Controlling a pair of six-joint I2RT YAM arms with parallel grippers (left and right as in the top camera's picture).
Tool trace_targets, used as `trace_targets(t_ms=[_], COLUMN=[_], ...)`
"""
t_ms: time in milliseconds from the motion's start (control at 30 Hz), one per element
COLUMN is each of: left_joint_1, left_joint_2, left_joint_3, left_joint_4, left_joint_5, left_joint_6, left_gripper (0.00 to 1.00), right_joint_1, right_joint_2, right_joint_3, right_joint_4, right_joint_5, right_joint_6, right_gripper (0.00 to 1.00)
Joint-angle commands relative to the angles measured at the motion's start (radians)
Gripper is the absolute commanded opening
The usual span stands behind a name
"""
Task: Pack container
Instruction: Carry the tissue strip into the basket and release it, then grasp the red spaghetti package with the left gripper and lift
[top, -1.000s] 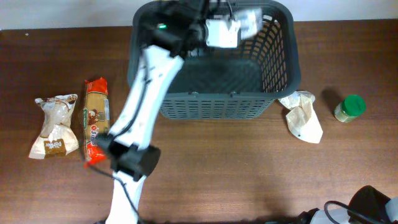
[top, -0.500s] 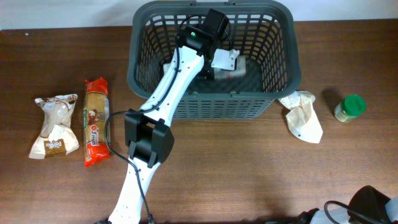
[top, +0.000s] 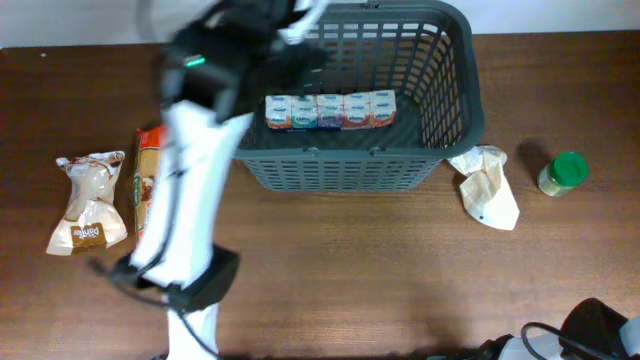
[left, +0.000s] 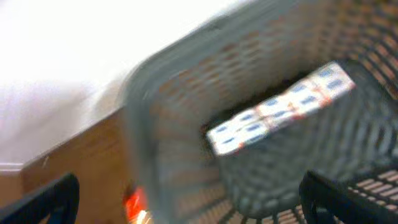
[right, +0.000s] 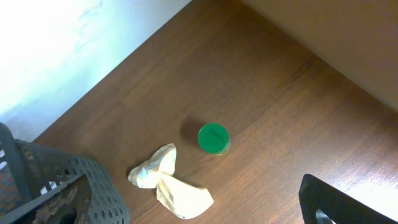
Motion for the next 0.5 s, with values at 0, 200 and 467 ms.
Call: trace_targets(t_ms=[0,200,467], left_joint_1=[0.144,0.364,0.52], left_joint_2=[-0.059,-0.071,-0.063], left_joint_3=[0.0,-0.108,-0.86], left_joint_4=[-0.117,-0.117,0.08], left_joint_5=[-0.009,0.094,0.134], left_joint_6=[-0.166,-0.18,-0.177], left_gripper=[0.99,0.99,0.99], right_joint_1=[-0.004,-0.004,-0.004], right_joint_2=[-0.006,-0.006,-0.006], right_joint_3=[-0.001,-0.001,-0.001], right_joint_4=[0.003,0.003,0.003], right_joint_5=[0.009,0.009,0.009], right_joint_6=[-0.003,-0.003,-0.003], right_gripper=[0.99,0.99,0.99])
